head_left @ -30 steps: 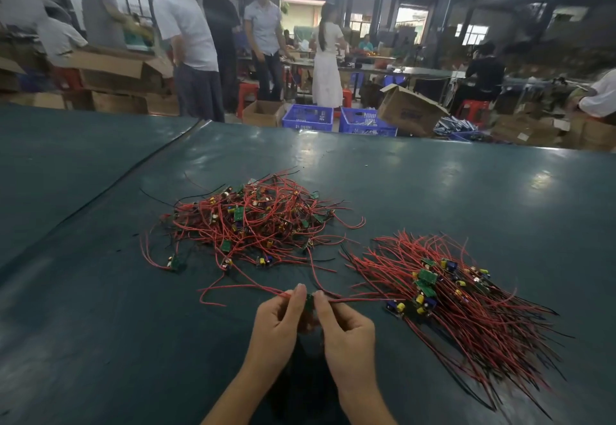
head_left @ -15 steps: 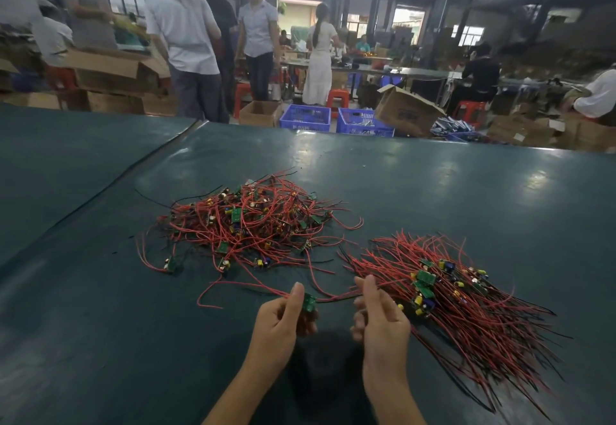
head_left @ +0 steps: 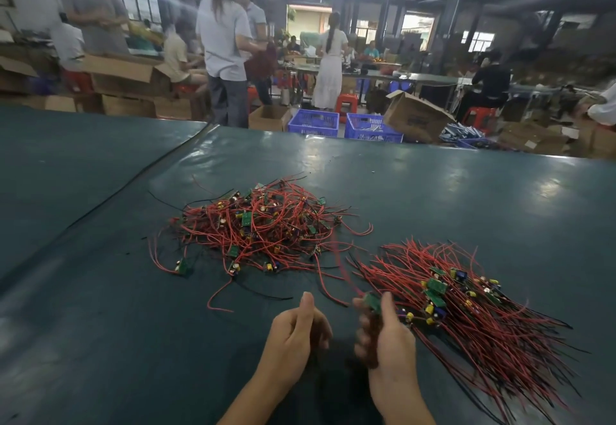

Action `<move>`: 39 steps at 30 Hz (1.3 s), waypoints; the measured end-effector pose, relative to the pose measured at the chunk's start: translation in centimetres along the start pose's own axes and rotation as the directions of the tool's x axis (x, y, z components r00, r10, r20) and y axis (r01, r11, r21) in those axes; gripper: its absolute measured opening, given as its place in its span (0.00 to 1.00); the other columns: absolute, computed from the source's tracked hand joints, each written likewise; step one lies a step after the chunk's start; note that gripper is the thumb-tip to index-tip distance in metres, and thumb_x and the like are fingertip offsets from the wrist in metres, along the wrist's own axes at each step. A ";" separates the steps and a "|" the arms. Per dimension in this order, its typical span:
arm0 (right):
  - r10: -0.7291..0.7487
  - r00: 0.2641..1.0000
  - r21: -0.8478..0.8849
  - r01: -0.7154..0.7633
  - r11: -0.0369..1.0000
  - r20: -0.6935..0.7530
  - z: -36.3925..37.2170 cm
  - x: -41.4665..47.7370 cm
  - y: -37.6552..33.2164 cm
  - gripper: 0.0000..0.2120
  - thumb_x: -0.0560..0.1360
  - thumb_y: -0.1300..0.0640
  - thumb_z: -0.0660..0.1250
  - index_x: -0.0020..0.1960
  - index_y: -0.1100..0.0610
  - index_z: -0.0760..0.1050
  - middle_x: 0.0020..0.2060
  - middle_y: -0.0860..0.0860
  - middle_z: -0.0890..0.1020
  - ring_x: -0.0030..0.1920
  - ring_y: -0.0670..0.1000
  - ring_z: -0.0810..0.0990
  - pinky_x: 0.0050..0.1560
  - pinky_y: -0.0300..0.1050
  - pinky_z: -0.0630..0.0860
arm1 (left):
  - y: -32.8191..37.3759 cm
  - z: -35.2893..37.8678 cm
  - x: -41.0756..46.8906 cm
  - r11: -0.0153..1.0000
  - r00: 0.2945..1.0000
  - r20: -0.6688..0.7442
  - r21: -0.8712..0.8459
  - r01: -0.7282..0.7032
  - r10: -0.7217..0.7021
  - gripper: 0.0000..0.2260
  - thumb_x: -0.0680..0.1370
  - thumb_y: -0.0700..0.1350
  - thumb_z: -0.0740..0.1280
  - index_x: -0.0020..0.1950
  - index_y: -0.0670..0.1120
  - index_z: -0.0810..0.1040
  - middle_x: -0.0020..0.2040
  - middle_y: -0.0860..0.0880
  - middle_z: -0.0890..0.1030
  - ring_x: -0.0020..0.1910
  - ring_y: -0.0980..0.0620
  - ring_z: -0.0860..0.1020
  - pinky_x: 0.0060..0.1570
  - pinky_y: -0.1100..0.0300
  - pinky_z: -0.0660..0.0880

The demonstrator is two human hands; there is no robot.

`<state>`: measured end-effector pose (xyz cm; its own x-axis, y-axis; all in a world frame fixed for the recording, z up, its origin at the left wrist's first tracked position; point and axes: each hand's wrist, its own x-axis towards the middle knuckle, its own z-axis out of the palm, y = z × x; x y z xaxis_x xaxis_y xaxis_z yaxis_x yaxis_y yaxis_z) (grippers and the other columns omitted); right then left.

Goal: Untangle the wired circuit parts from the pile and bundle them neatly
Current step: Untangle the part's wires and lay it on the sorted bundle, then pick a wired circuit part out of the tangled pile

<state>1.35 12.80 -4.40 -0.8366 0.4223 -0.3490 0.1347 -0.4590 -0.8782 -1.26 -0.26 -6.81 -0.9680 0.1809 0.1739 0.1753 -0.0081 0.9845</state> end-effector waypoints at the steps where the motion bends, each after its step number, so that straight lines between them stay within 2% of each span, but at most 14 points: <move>1: 0.069 0.997 0.149 -0.073 0.986 0.028 -0.3 0.1 -0.5 0.27 0.79 0.39 0.59 0.42 0.62 0.81 0.26 0.49 0.72 0.20 0.44 0.66 0.18 0.35 0.61 | 0.0 0.0 0.0 1.000 1.000 0.004 -0.006 0.003 -0.003 0.30 0.80 0.58 0.50 0.28 0.45 0.79 0.27 0.44 0.79 0.28 0.50 0.76 0.34 0.62 0.71; 2: 0.104 0.993 0.264 -0.117 0.957 0.063 -0.7 0.2 -1.0 0.27 0.78 0.37 0.58 0.44 0.61 0.79 0.26 0.49 0.72 0.20 0.44 0.66 0.17 0.34 0.61 | 0.0 0.0 0.1 1.000 1.000 0.007 -0.011 0.007 -0.007 0.30 0.79 0.59 0.50 0.29 0.45 0.80 0.27 0.44 0.79 0.28 0.50 0.76 0.34 0.62 0.72; 4: 0.073 0.993 0.352 -0.102 0.931 0.093 -1.3 0.5 -1.6 0.25 0.76 0.36 0.60 0.44 0.59 0.76 0.28 0.50 0.75 0.21 0.45 0.68 0.18 0.34 0.62 | 0.0 0.0 0.1 1.000 1.000 0.014 -0.013 0.013 -0.013 0.30 0.79 0.59 0.50 0.29 0.44 0.80 0.28 0.44 0.79 0.29 0.49 0.77 0.35 0.58 0.73; 8: -0.083 0.988 0.286 0.044 0.957 0.128 -1.6 0.3 -2.1 0.18 0.69 0.49 0.69 0.53 0.60 0.82 0.32 0.48 0.80 0.25 0.44 0.72 0.21 0.36 0.67 | -0.1 0.1 0.1 1.000 1.000 0.021 -0.015 0.017 -0.017 0.30 0.79 0.59 0.50 0.30 0.43 0.80 0.28 0.44 0.80 0.30 0.49 0.77 0.36 0.58 0.74; 10: -0.115 0.984 0.285 0.073 0.956 0.134 -1.5 0.4 -1.9 0.17 0.68 0.55 0.69 0.55 0.59 0.82 0.33 0.48 0.81 0.26 0.43 0.72 0.21 0.35 0.67 | -0.1 0.2 0.1 1.000 1.000 0.025 -0.005 0.012 -0.012 0.30 0.79 0.59 0.50 0.31 0.42 0.80 0.29 0.44 0.80 0.30 0.50 0.78 0.36 0.60 0.74; 14: -0.206 0.975 0.248 0.180 0.952 0.082 -1.2 0.9 -1.2 0.14 0.77 0.58 0.65 0.60 0.50 0.80 0.46 0.50 0.86 0.27 0.43 0.74 0.22 0.35 0.70 | -0.1 0.1 0.1 1.000 1.000 0.005 0.012 0.001 -0.001 0.30 0.80 0.58 0.50 0.31 0.43 0.80 0.29 0.44 0.80 0.30 0.51 0.78 0.36 0.61 0.75; 17: -0.342 0.939 0.139 0.333 0.933 0.043 -1.2 1.3 -0.9 0.18 0.81 0.62 0.62 0.67 0.46 0.75 0.51 0.49 0.86 0.27 0.44 0.75 0.23 0.37 0.71 | -0.3 -0.3 0.3 0.987 0.989 -0.118 0.146 -0.067 0.085 0.27 0.82 0.58 0.53 0.32 0.45 0.80 0.31 0.46 0.80 0.32 0.53 0.77 0.37 0.59 0.74; 19: -0.403 0.913 0.035 0.401 0.915 0.063 -1.1 1.5 -0.6 0.20 0.81 0.62 0.62 0.69 0.45 0.72 0.53 0.46 0.85 0.29 0.44 0.76 0.24 0.37 0.72 | -0.5 -1.0 0.9 0.916 0.954 -0.191 0.373 -0.147 0.230 0.17 0.80 0.54 0.59 0.37 0.49 0.79 0.35 0.52 0.79 0.35 0.56 0.76 0.39 0.58 0.73; 22: -0.406 0.908 -0.044 0.412 0.910 0.100 -0.7 1.5 -0.2 0.19 0.80 0.60 0.64 0.67 0.43 0.72 0.51 0.43 0.85 0.31 0.44 0.77 0.24 0.38 0.73 | -0.1 -2.6 2.7 0.751 0.885 -0.228 0.635 -0.181 0.406 0.04 0.78 0.46 0.66 0.47 0.49 0.80 0.50 0.56 0.78 0.52 0.57 0.74 0.55 0.56 0.73; 25: -0.405 0.906 -0.057 0.414 0.908 0.124 -0.4 1.4 -0.1 0.17 0.80 0.60 0.64 0.63 0.43 0.75 0.50 0.44 0.85 0.31 0.45 0.77 0.24 0.39 0.74 | 0.0 -4.7 4.8 0.595 0.909 -0.265 0.803 0.024 0.322 0.15 0.78 0.48 0.66 0.64 0.48 0.76 0.70 0.48 0.70 0.70 0.48 0.65 0.69 0.50 0.64; 28: -0.387 0.911 -0.056 0.398 0.916 0.143 -0.3 1.4 -0.2 0.15 0.79 0.60 0.65 0.62 0.45 0.76 0.50 0.46 0.86 0.31 0.46 0.78 0.24 0.40 0.74 | -0.9 -7.1 5.8 0.478 0.930 -0.355 0.836 0.269 0.097 0.26 0.79 0.53 0.61 0.76 0.51 0.61 0.79 0.47 0.55 0.77 0.47 0.54 0.72 0.46 0.56; 31: -0.385 0.908 -0.073 0.401 0.913 0.167 -0.1 1.3 -0.2 0.13 0.79 0.60 0.65 0.61 0.47 0.77 0.50 0.46 0.86 0.30 0.47 0.78 0.24 0.40 0.74 | -2.2 -8.4 5.4 0.420 0.905 -0.425 0.821 0.386 -0.002 0.28 0.79 0.54 0.60 0.78 0.52 0.57 0.77 0.49 0.62 0.74 0.47 0.60 0.71 0.47 0.56; 34: -0.382 0.907 -0.093 0.402 0.911 0.179 0.1 1.5 0.0 0.12 0.78 0.59 0.65 0.60 0.49 0.78 0.50 0.47 0.86 0.31 0.47 0.78 0.24 0.40 0.74 | -2.7 -8.4 5.3 0.443 0.884 -0.455 0.817 0.370 0.102 0.23 0.78 0.53 0.62 0.73 0.54 0.64 0.64 0.51 0.75 0.64 0.49 0.70 0.65 0.49 0.59; 39: -0.366 0.909 -0.115 0.392 0.913 0.200 0.2 1.5 0.4 0.11 0.78 0.59 0.65 0.59 0.52 0.79 0.49 0.46 0.86 0.30 0.47 0.78 0.24 0.40 0.74 | -2.7 -8.6 5.2 0.433 0.872 -0.475 0.815 0.386 0.118 0.18 0.79 0.55 0.62 0.69 0.54 0.73 0.57 0.53 0.79 0.60 0.49 0.72 0.61 0.50 0.56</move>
<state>0.03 13.12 -5.21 -0.9160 0.3951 0.0692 -0.1444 -0.1638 -0.9759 -8.28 -7.76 -8.38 -0.9087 -0.3106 0.2791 -0.1512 0.8678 0.4734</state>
